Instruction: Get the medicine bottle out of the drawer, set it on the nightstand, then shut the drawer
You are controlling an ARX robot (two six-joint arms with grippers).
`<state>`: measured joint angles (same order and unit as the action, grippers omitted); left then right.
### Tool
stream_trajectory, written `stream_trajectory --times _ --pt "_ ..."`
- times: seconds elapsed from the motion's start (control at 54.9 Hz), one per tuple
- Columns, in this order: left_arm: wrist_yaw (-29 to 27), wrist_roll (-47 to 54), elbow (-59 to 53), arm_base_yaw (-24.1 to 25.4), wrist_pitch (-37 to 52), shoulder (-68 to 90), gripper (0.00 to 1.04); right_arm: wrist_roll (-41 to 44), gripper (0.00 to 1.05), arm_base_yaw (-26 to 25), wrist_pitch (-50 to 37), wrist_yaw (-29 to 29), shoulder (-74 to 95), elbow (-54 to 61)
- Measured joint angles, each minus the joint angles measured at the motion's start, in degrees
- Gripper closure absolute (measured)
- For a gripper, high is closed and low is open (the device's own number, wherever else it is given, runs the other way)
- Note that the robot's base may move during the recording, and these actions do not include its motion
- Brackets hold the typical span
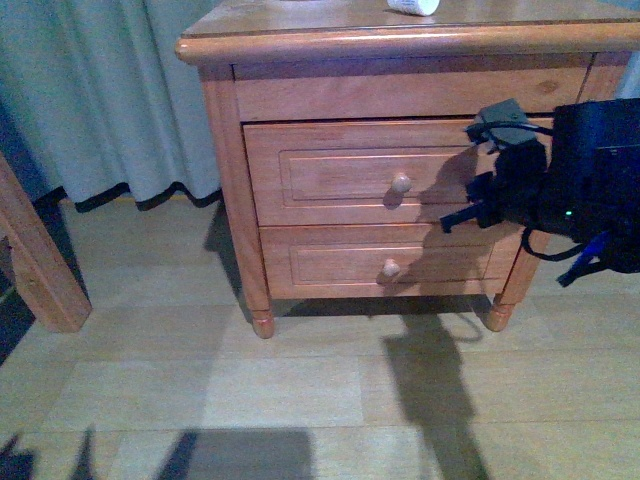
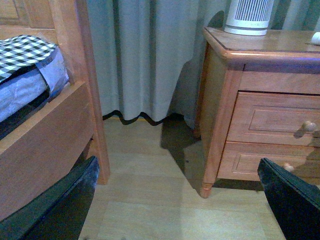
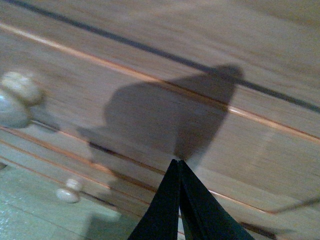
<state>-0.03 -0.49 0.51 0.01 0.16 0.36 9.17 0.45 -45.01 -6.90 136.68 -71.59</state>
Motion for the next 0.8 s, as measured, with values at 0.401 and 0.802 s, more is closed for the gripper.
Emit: stream_trajectory --times 0.401,0.802 --pt "0.0 0.0 0.0 0.0 0.0 0.0 0.06 -17.5 0.78 -5.1 2.6 -8.2 -38.8 26.6" --pt "0.0 0.0 0.0 0.0 0.0 0.0 0.06 -23.6 0.05 -19.1 37.0 -19.3 -109.7 39.2"
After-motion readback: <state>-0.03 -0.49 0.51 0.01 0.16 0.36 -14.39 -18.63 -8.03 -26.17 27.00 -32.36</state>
